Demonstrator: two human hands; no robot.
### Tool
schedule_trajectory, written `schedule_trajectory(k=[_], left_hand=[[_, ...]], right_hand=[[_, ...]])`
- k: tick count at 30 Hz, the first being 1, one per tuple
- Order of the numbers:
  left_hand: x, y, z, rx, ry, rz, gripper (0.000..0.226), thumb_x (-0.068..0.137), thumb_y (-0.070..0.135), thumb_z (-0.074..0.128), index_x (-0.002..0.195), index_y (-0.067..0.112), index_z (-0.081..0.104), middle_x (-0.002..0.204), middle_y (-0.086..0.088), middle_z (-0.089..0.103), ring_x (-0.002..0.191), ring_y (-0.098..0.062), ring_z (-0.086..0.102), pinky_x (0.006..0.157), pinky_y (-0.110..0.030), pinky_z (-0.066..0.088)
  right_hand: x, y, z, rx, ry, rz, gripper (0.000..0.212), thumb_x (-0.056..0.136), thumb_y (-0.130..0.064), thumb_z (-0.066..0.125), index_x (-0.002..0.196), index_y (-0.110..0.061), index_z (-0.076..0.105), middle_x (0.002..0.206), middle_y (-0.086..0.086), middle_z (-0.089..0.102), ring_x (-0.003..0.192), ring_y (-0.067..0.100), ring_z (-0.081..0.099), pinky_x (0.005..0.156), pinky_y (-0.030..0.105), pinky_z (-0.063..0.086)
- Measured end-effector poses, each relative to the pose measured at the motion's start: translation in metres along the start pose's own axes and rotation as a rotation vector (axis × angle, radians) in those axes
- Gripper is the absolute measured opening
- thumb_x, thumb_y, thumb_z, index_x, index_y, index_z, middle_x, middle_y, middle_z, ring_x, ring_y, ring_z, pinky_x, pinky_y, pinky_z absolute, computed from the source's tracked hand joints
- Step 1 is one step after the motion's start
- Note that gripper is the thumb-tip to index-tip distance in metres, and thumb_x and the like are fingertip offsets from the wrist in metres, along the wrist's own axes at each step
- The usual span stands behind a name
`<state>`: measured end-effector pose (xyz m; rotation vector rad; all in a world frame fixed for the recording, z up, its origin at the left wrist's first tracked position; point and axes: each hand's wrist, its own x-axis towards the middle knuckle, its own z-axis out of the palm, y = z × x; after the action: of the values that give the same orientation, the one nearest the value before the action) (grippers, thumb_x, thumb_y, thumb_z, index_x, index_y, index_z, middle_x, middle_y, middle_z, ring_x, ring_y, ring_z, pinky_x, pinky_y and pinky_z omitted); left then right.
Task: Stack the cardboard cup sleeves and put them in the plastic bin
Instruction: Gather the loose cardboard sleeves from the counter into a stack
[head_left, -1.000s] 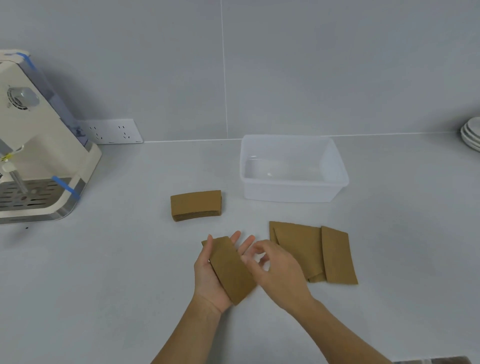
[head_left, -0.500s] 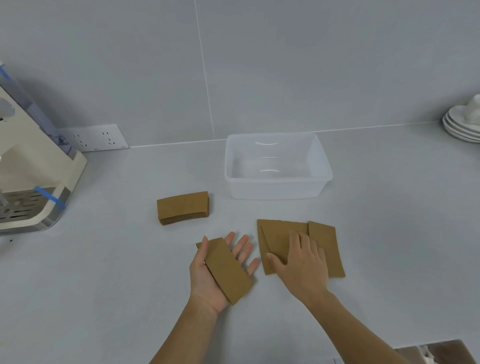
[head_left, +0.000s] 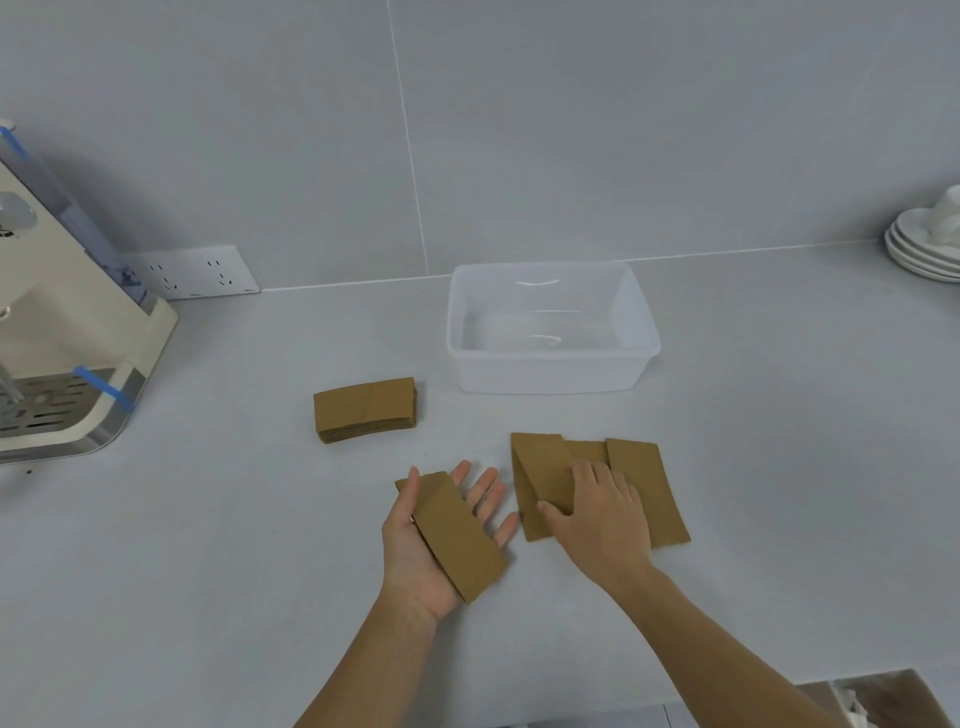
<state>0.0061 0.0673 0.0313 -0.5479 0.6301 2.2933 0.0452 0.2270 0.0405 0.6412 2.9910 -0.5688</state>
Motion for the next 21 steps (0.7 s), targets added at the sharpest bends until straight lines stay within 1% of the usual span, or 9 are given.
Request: schedule_trajectory(k=[7, 9, 11, 14, 15, 16, 17, 19, 21], left_hand=[[-0.002, 0.002, 0.006, -0.017, 0.038, 0.024, 0.065, 0.079, 0.057, 0.051, 0.126, 0.012, 0.056, 0.125, -0.017, 0.062, 0.117, -0.031, 0.057, 0.098, -0.051, 0.043], [-0.003, 0.002, 0.006, -0.009, 0.048, 0.046, 0.064, 0.078, 0.057, 0.053, 0.124, 0.013, 0.058, 0.120, -0.015, 0.066, 0.107, -0.030, 0.063, 0.091, -0.049, 0.048], [-0.005, 0.003, 0.005, 0.014, 0.053, 0.068, 0.062, 0.076, 0.059, 0.054, 0.120, 0.016, 0.062, 0.110, -0.013, 0.071, 0.091, -0.028, 0.069, 0.081, -0.044, 0.051], [-0.010, 0.005, 0.003, 0.060, 0.054, 0.069, 0.054, 0.077, 0.061, 0.051, 0.099, 0.015, 0.071, 0.088, -0.011, 0.075, 0.078, -0.029, 0.070, 0.071, -0.040, 0.054], [-0.011, 0.005, 0.002, 0.070, 0.059, 0.071, 0.054, 0.077, 0.061, 0.051, 0.092, 0.015, 0.074, 0.086, -0.011, 0.075, 0.076, -0.030, 0.070, 0.071, -0.040, 0.054], [-0.013, 0.005, 0.002, 0.080, 0.060, 0.074, 0.056, 0.076, 0.062, 0.051, 0.091, 0.014, 0.075, 0.089, -0.012, 0.075, 0.079, -0.030, 0.070, 0.074, -0.041, 0.054], [-0.015, 0.005, 0.002, 0.084, 0.050, 0.073, 0.058, 0.074, 0.062, 0.052, 0.096, 0.013, 0.075, 0.098, -0.012, 0.073, 0.086, -0.030, 0.069, 0.080, -0.042, 0.053], [-0.017, 0.006, 0.001, 0.059, 0.019, 0.061, 0.068, 0.070, 0.062, 0.054, 0.114, 0.012, 0.067, 0.118, -0.010, 0.067, 0.105, -0.030, 0.063, 0.091, -0.044, 0.047], [-0.017, 0.007, 0.000, 0.025, 0.005, 0.064, 0.072, 0.069, 0.061, 0.056, 0.122, 0.013, 0.061, 0.125, -0.009, 0.064, 0.114, -0.029, 0.059, 0.096, -0.045, 0.046]], right_hand=[[-0.003, -0.020, -0.020, 0.308, -0.011, -0.025, 0.038, 0.083, -0.038, 0.058, 0.110, -0.011, 0.053, 0.111, 0.004, 0.057, 0.106, 0.020, 0.049, 0.095, 0.032, 0.040], [-0.007, -0.029, -0.020, 0.390, -0.032, -0.047, 0.037, 0.081, -0.037, 0.060, 0.109, -0.014, 0.055, 0.109, 0.001, 0.057, 0.105, 0.018, 0.050, 0.093, 0.033, 0.042], [-0.013, -0.037, -0.018, 0.441, -0.064, -0.078, 0.039, 0.079, -0.039, 0.061, 0.111, -0.017, 0.055, 0.109, -0.002, 0.056, 0.106, 0.016, 0.048, 0.092, 0.032, 0.042], [-0.022, -0.049, -0.012, 0.452, -0.093, -0.140, 0.041, 0.080, -0.042, 0.061, 0.113, -0.018, 0.055, 0.111, -0.003, 0.056, 0.107, 0.014, 0.048, 0.095, 0.032, 0.042], [-0.025, -0.052, -0.011, 0.450, -0.102, -0.157, 0.042, 0.080, -0.043, 0.060, 0.114, -0.019, 0.054, 0.112, -0.003, 0.056, 0.107, 0.013, 0.048, 0.095, 0.032, 0.042], [-0.028, -0.055, -0.009, 0.449, -0.108, -0.171, 0.042, 0.080, -0.043, 0.060, 0.115, -0.019, 0.053, 0.114, -0.003, 0.056, 0.108, 0.013, 0.048, 0.096, 0.032, 0.042], [-0.030, -0.058, -0.007, 0.454, -0.113, -0.180, 0.043, 0.081, -0.043, 0.059, 0.116, -0.019, 0.053, 0.116, -0.004, 0.055, 0.109, 0.013, 0.048, 0.097, 0.032, 0.042], [-0.035, -0.062, -0.003, 0.473, -0.116, -0.200, 0.043, 0.081, -0.043, 0.059, 0.117, -0.020, 0.051, 0.123, -0.005, 0.053, 0.111, 0.013, 0.047, 0.098, 0.032, 0.041], [-0.039, -0.066, 0.001, 0.471, -0.129, -0.228, 0.044, 0.081, -0.043, 0.058, 0.118, -0.021, 0.050, 0.124, -0.006, 0.051, 0.112, 0.014, 0.046, 0.098, 0.032, 0.041]])
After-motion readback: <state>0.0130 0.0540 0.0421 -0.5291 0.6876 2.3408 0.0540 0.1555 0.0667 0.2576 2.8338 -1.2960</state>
